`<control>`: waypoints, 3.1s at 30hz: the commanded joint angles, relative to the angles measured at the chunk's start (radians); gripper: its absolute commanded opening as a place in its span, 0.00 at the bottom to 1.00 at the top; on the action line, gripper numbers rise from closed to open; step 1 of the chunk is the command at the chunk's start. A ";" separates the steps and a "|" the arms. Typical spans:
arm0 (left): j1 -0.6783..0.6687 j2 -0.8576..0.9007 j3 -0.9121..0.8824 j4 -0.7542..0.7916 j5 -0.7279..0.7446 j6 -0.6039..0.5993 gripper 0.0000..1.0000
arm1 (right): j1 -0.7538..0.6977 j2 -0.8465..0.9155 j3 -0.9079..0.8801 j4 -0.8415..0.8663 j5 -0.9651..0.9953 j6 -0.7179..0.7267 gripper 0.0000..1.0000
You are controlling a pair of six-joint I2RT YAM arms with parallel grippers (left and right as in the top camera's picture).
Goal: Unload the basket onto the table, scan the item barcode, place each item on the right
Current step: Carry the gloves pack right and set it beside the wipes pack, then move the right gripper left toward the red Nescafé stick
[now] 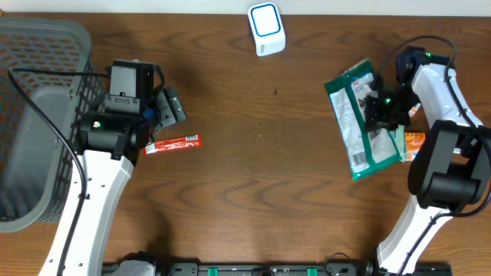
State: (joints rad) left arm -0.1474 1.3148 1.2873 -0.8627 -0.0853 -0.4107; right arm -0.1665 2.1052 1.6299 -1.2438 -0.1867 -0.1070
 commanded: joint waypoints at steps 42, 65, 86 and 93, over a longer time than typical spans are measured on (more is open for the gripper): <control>0.002 -0.002 0.013 0.001 -0.013 0.013 0.93 | 0.635 -0.005 0.041 0.587 -0.431 0.832 0.69; 0.002 -0.002 0.013 0.001 -0.013 0.013 0.93 | 0.993 0.033 -0.084 1.062 0.055 1.289 0.60; 0.002 -0.002 0.013 0.001 -0.013 0.013 0.93 | 1.085 0.225 -0.084 1.229 0.090 0.828 0.01; 0.002 -0.002 0.013 0.001 -0.013 0.013 0.93 | 1.062 0.195 -0.084 1.006 0.067 0.739 0.01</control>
State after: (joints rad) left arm -0.1474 1.3148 1.2873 -0.8623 -0.0853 -0.4107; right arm 0.9123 2.3013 1.5658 -0.1486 -0.1211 0.7166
